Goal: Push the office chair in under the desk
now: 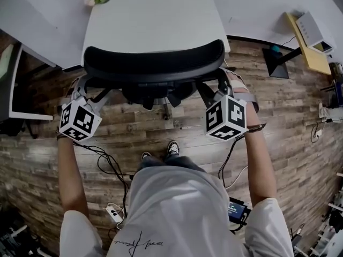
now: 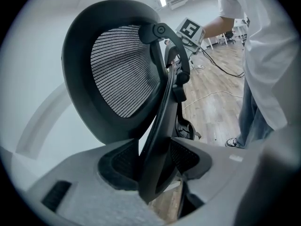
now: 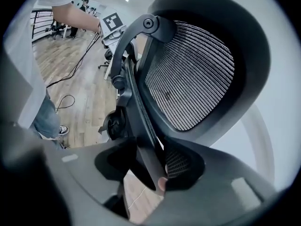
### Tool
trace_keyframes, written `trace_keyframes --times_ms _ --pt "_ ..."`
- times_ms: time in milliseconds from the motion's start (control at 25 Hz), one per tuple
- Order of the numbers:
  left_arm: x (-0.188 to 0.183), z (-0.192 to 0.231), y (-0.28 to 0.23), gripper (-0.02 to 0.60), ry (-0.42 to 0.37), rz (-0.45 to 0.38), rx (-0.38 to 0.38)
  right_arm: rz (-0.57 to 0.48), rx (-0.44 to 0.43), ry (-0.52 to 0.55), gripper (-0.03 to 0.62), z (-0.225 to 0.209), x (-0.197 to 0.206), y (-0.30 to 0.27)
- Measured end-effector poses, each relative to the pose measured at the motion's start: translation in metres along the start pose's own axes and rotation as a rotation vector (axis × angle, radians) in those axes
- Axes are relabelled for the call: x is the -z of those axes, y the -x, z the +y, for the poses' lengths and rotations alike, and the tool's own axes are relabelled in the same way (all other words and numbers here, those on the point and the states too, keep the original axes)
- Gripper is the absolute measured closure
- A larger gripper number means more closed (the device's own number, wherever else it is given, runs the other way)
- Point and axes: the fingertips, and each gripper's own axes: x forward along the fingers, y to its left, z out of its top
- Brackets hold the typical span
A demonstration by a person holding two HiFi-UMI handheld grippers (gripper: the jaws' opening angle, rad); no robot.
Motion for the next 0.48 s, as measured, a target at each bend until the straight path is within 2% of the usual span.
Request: trace_keyframes --times_ms 280,480 --pt "0.0004 0.0014 0.0001 0.365 -0.009 -0.002 0.002 -0.004 0.029 -0.022 0.402 0.0014 -0.0004 0.0027" --pt "0.0034 0.0031 -0.0007 0.364 -0.004 -0.001 0.005 -0.002 0.003 -0.031 0.402 -0.0011 -0.0027 -0.0023"
